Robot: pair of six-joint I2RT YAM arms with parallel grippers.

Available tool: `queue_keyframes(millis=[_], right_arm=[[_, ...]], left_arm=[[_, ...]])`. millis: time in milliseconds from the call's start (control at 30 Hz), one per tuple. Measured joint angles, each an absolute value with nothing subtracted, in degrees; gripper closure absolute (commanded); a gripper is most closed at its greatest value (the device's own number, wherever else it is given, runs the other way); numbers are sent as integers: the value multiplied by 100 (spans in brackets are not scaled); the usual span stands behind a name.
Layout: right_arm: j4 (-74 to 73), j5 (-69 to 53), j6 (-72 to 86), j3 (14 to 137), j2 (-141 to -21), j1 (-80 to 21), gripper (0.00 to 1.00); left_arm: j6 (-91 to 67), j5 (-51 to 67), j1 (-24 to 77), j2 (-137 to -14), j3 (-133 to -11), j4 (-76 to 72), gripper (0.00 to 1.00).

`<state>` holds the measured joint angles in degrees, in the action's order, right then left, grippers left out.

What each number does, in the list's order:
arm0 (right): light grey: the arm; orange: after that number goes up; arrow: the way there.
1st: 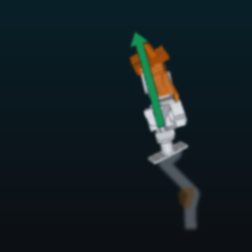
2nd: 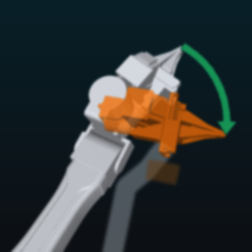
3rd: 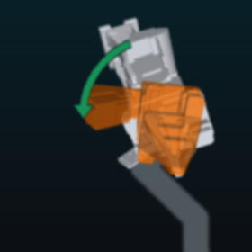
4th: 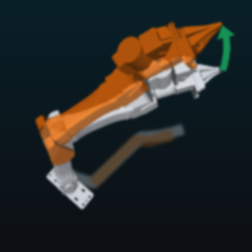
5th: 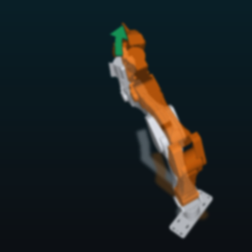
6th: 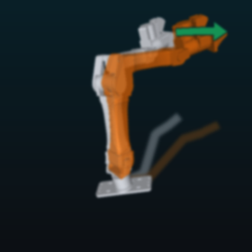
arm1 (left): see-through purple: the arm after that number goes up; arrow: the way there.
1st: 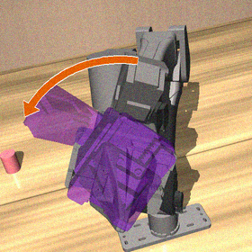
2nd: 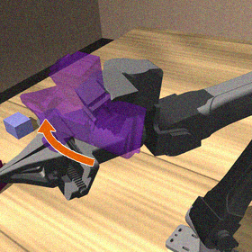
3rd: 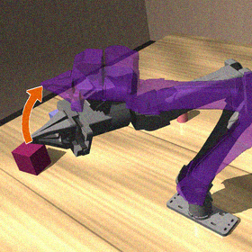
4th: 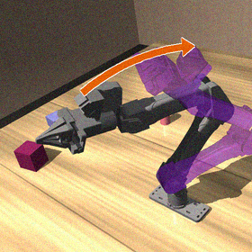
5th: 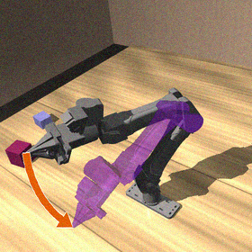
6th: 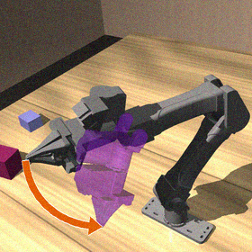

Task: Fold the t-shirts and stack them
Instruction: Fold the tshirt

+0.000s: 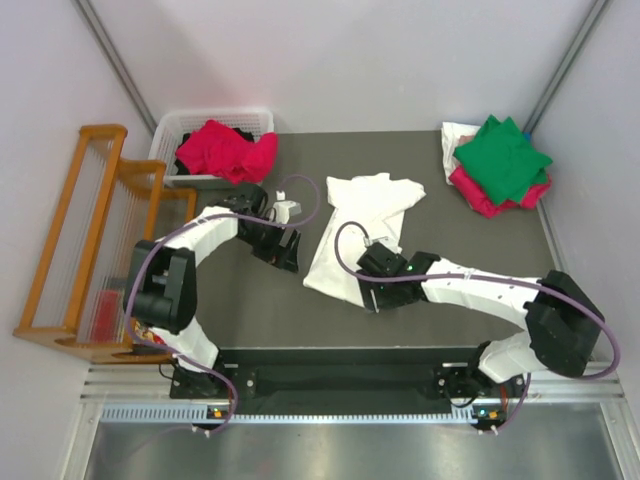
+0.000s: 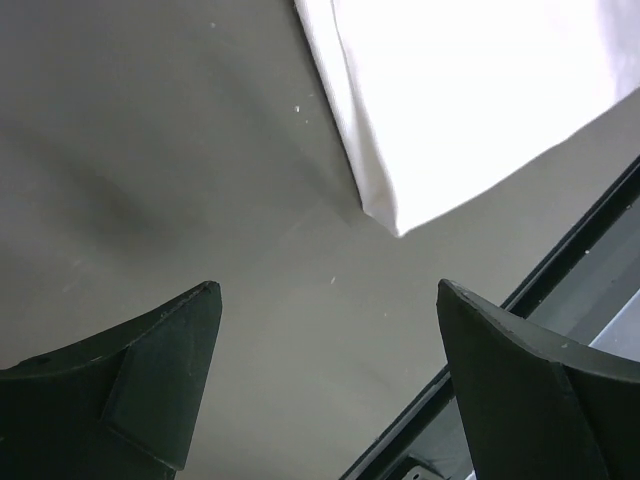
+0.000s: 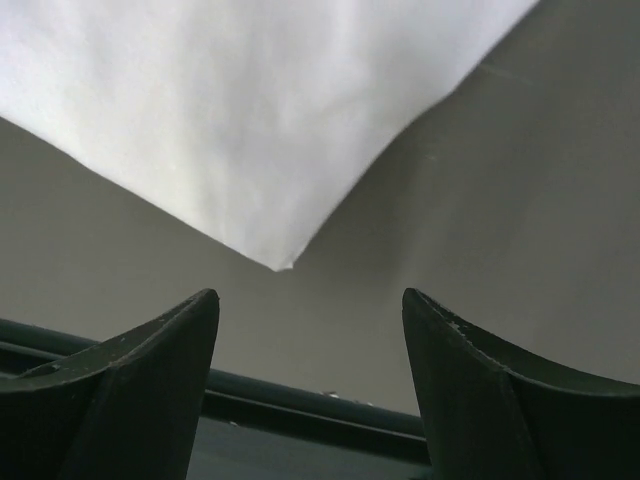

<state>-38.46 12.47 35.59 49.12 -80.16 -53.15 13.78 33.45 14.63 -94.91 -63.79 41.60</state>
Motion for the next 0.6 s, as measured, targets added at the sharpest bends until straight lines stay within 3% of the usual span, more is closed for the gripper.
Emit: queue_keyframes(millis=[333,600], right_arm=[[-3468,996,3564,5089,-8652,-5315,32],[-3369,906,3573,5089,-8833,-5315,48]], left_arm=[[1050,3256,2342,-10175,-6685,4003,6],[930,3212,2482,-10267,-6818,3981,6]])
